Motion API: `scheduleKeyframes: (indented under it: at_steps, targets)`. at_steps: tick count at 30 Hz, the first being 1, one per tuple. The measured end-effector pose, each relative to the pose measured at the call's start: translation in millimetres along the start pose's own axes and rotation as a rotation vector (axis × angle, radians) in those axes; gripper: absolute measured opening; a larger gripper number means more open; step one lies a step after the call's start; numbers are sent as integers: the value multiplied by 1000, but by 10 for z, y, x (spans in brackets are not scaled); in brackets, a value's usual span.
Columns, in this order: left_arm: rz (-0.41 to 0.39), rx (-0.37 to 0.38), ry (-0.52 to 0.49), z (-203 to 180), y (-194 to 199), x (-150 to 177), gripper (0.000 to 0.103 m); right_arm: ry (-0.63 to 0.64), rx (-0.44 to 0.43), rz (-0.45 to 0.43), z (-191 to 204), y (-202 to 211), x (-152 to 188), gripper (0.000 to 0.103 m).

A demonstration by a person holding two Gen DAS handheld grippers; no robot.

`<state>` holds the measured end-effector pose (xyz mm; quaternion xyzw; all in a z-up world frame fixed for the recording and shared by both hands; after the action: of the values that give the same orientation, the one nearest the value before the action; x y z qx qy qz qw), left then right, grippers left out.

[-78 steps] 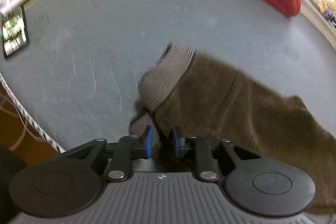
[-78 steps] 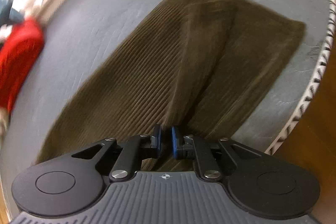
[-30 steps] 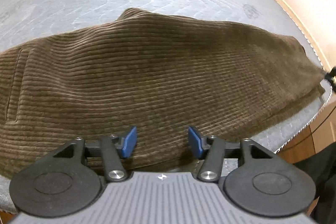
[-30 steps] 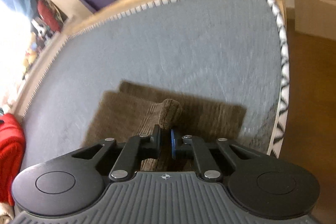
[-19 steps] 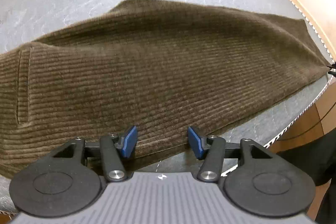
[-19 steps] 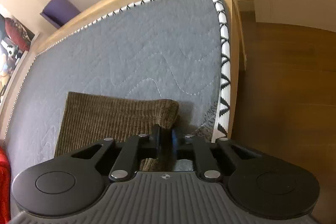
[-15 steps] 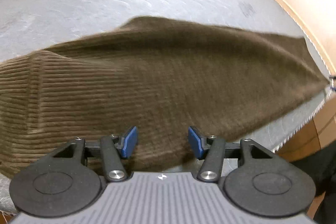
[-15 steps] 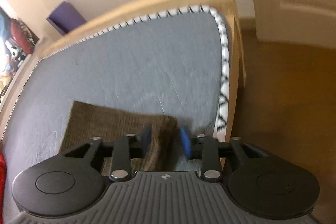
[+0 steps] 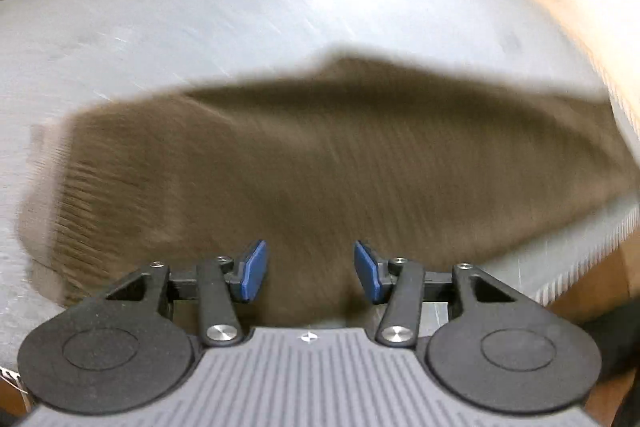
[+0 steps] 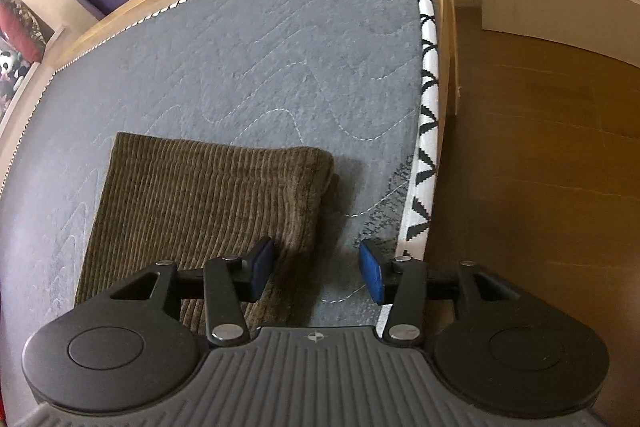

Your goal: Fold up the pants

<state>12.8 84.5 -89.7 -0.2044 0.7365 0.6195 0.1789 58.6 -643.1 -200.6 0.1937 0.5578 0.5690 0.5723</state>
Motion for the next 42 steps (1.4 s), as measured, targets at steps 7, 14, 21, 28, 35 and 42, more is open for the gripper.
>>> scheduleKeyframes:
  at_steps: [7,14,21,28,35,42]
  targets:
    - [134,-356,376,1097,20,325,38,49,15,-30,156,2,22,15]
    - [11,-314,304,920,205,182,38,57,83,-73,203,59,30,20]
    - [-24,-285,252,740,241,13,39,11,125,-95,66,61,-24,47]
    - [-51,-243,180,458,167,-91,40,73,66,-62,137,-62,12,55]
    - [-64,-207,122,252,80,-154,41,163,5,-139,321,121,0,9]
    - [-85,-168,127,219,116,-187,41,184,-185,-324,702,851,97,7]
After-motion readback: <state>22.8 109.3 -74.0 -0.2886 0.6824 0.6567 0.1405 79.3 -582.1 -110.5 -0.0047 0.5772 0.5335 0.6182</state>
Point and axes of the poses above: each gripper's, at about its wrist camera, not at the fingertips, and y roughly against the way its jaws point, z to its left, x to its underside, the point moved 6 cm from there along -y, roughly the way its jaws point, and after that the axes turned 7 degrees about x, right-handed, at the moved point
